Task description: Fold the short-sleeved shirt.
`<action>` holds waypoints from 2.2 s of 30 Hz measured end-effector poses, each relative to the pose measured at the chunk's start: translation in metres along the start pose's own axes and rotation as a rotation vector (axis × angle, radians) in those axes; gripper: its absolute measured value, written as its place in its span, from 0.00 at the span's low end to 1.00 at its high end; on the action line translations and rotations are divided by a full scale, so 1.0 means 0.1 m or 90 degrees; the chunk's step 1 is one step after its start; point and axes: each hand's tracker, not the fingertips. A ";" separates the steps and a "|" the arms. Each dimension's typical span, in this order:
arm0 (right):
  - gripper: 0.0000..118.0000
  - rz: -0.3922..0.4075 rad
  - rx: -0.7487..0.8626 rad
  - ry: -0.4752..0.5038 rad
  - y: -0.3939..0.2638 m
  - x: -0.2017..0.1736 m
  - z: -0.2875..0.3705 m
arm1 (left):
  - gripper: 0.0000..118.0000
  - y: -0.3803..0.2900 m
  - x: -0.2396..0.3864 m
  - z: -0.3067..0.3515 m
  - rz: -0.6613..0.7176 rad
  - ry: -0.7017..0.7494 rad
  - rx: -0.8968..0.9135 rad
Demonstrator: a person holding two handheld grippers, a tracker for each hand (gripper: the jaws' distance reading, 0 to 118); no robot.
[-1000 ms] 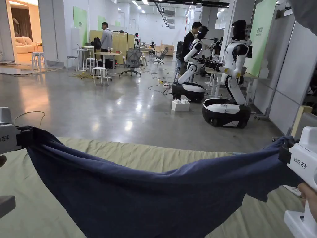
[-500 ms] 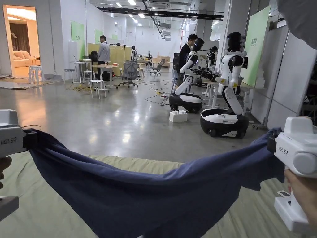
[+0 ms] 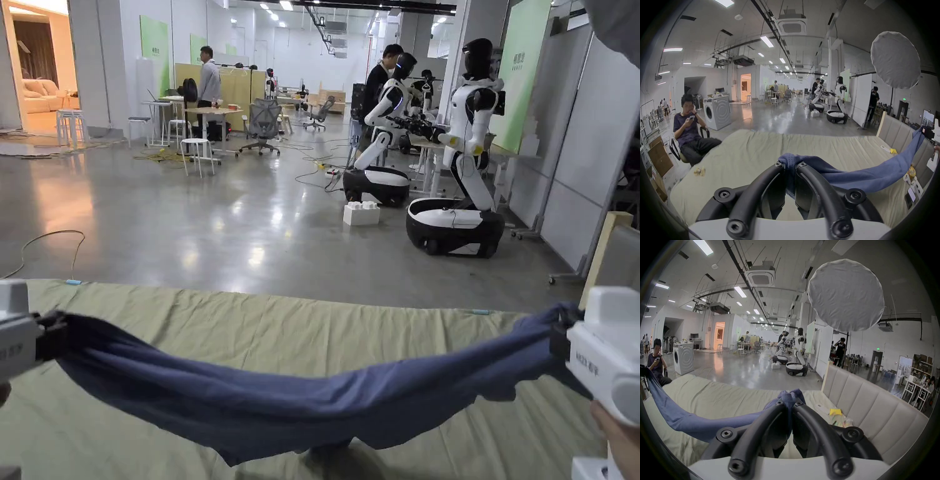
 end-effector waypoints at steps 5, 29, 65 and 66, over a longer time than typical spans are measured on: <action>0.04 0.023 -0.070 0.002 -0.82 0.00 0.32 | 0.08 -0.88 -0.01 0.24 0.005 -0.006 -0.079; 0.47 0.063 -0.274 -0.035 -2.38 -0.26 1.05 | 0.29 -2.19 -0.04 0.50 0.015 0.037 -0.332; 0.02 -0.032 0.099 0.050 -1.27 -1.35 1.27 | 0.01 -1.45 1.06 0.96 -0.073 -0.008 0.168; 0.02 -0.030 0.094 0.055 -1.28 -1.35 1.26 | 0.01 -1.45 1.05 0.96 -0.064 -0.007 0.163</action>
